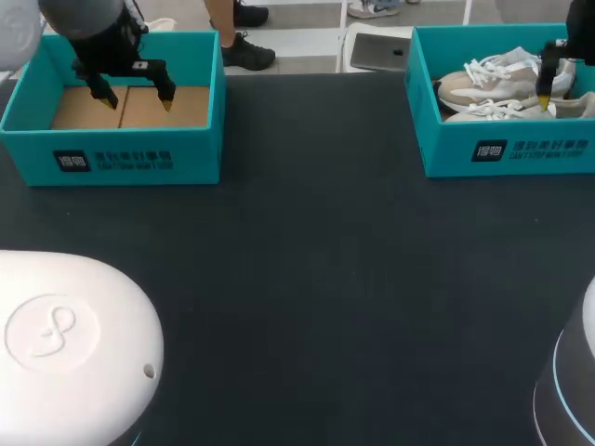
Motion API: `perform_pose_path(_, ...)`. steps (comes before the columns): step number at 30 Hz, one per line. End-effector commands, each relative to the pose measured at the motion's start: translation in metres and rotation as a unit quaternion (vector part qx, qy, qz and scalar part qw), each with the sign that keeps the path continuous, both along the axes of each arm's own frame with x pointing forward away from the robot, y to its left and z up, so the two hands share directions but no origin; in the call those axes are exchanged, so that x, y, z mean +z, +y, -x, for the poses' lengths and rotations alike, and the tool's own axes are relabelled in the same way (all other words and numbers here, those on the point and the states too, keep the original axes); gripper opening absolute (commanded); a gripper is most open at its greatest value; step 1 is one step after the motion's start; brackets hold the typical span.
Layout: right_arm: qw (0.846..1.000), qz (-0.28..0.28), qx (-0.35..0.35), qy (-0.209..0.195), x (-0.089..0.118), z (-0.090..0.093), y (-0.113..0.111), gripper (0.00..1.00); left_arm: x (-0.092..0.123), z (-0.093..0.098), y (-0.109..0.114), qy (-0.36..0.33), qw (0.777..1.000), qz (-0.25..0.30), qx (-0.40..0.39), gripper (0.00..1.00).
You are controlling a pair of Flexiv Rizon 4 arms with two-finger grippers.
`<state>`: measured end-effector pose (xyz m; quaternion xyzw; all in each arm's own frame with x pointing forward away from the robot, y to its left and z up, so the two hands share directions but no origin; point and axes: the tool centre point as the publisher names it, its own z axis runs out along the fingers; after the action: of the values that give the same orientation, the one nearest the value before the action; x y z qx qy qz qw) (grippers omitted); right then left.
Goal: Take the shoe out of the shoebox, open the shoe tongue, remove and reinsert the insole, then place the shoe into the shoebox
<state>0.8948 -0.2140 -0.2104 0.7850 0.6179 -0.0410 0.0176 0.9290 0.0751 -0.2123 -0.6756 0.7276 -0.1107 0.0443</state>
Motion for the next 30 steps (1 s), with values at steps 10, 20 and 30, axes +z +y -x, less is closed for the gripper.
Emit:
perform_pose_path(10, 0.993, 0.029, 0.09, -0.068, 0.005, 0.011, -0.017, 1.0, -0.004, 0.002, 0.013, 0.139, 0.975, 0.051, 0.169, 1.0)
perform_pose_path(20, 0.986, 0.036, 0.146, -0.069, -0.008, 0.002, -0.017, 1.0, -0.007, 0.014, 0.015, 0.129, 0.977, 0.041, 0.165, 1.0)
perform_pose_path(30, 0.988, 0.017, 0.149, -0.033, -0.014, 0.002, -0.012, 1.0, -0.011, 0.018, 0.011, 0.091, 0.993, 0.013, 0.073, 1.0)
